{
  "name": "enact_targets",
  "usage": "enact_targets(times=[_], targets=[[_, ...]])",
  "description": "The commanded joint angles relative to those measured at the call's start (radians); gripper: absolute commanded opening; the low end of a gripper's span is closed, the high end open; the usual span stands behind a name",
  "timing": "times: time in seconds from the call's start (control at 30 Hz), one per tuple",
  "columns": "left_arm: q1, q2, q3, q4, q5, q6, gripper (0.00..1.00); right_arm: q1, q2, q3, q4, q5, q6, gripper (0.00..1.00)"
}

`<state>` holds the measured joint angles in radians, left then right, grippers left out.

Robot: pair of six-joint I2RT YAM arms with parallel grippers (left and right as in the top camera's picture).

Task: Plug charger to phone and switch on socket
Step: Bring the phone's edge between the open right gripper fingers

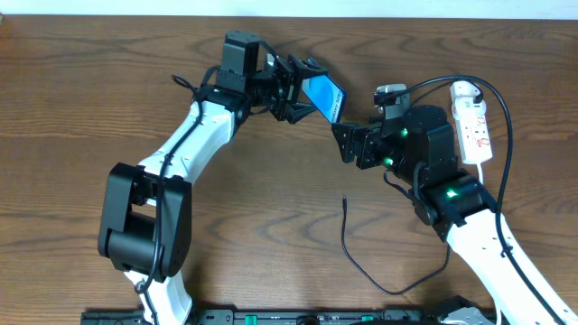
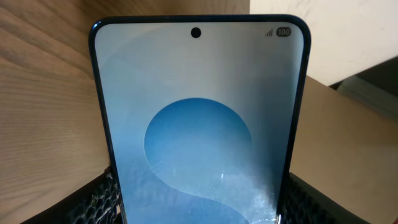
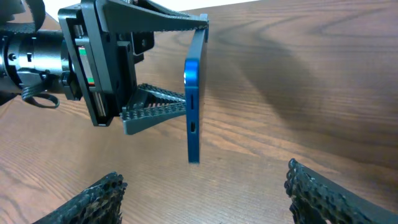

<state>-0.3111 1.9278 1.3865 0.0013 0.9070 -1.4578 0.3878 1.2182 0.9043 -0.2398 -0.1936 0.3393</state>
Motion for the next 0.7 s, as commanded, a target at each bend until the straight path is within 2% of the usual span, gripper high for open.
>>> enact_targets(times=[0.0,0.27,0.67], targets=[[-0.015,-0.048,0.025,0.010,-0.011,0.025,0.07,0.006,0.006,0.025,0.000,0.013,0.024,0.80],[-0.049,-0.048,0.025,0.039,-0.012,0.013,0.07,0.007,0.007,0.025,-0.001,0.087,0.050,0.75],[-0.097,-0.048,0.025,0.063,-0.029,-0.006,0.07,0.007,0.064,0.025,0.001,0.087,0.072,0.74]])
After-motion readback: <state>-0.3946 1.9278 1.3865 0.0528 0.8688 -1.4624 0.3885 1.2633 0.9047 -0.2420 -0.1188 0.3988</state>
